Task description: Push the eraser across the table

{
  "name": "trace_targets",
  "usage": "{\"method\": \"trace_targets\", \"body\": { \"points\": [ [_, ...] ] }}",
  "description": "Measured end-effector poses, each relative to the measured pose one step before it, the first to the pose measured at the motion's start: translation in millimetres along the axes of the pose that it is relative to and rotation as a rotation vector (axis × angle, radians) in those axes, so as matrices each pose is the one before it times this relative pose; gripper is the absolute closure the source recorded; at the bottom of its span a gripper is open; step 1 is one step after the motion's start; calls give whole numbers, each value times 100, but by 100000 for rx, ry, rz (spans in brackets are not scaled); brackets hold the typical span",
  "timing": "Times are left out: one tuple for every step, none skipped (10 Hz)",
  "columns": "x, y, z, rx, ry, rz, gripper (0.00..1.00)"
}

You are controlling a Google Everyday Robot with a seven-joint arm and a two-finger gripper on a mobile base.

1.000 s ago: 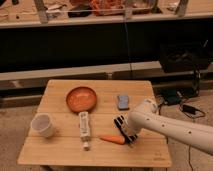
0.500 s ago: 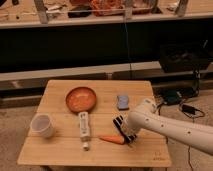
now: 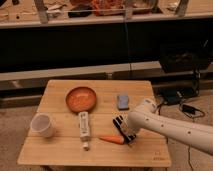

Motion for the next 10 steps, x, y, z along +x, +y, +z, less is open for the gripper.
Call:
{"method": "trace_targets", "body": {
  "points": [
    [-24, 110, -207, -141, -83, 33, 99],
    [-49, -21, -165, 18, -89, -102, 99],
    [-39, -17, -26, -37, -55, -88, 99],
    [-29, -73, 166, 78, 23, -575, 99],
    [-87, -275, 393, 649, 22, -982, 99],
    [7, 136, -209, -65, -40, 65, 99],
    [-89, -18, -219, -45, -120, -220, 99],
    [-14, 4, -50, -10, -57, 39, 99],
    [-7, -26, 54, -70, 68, -221, 99],
    [-75, -347, 480, 887, 73, -1020, 99]
  ]
}}
